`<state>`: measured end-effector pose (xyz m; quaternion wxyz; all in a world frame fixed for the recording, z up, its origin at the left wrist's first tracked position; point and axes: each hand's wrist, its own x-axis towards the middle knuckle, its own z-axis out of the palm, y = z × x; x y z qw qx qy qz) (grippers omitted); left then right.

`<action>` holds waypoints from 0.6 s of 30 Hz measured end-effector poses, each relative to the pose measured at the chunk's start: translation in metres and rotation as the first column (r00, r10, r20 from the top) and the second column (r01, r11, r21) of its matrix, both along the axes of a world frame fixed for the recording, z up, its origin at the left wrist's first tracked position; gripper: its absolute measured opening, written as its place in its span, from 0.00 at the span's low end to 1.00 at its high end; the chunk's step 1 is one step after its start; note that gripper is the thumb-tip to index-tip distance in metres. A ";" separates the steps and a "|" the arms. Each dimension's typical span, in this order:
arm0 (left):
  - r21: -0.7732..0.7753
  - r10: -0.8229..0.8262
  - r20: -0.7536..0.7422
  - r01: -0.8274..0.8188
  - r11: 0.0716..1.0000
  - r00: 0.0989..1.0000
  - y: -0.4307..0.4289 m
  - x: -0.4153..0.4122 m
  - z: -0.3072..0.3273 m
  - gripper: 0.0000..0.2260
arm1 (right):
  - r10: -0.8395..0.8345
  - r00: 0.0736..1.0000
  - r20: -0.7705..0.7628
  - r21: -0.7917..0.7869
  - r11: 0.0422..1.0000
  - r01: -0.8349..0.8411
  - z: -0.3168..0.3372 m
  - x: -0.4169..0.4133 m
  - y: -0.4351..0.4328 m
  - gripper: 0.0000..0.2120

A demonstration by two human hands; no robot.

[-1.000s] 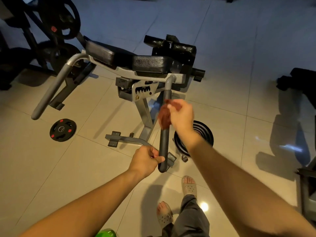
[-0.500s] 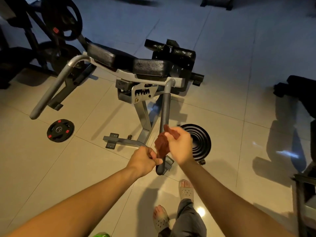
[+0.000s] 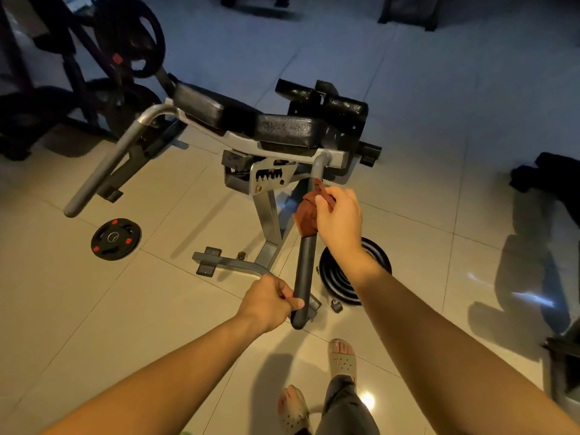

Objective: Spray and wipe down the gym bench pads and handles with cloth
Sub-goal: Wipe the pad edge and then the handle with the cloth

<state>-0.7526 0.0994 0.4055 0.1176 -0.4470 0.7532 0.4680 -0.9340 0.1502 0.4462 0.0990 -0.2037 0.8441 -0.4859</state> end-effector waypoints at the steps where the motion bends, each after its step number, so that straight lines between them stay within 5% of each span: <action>1: 0.003 0.000 -0.003 0.000 1.000 1.000 -0.001 0.000 0.000 0.08 | 0.015 1.000 0.012 -0.011 1.000 -0.015 0.001 0.004 0.002 0.10; 6: 0.025 -0.004 -0.009 0.004 1.000 1.000 -0.001 0.002 -0.003 0.08 | 0.031 0.999 0.022 0.018 0.999 -0.031 -0.009 0.013 0.000 0.18; 13: -0.035 -0.059 0.006 0.059 0.998 0.998 -0.001 0.003 -0.002 0.08 | -0.004 1.000 0.018 -0.066 0.998 0.005 -0.037 0.073 0.039 0.10; 18: -0.112 -0.129 0.057 0.135 0.985 0.990 0.003 -0.002 0.005 0.09 | -0.070 0.997 0.039 -0.059 0.996 0.073 -0.014 0.007 -0.005 0.13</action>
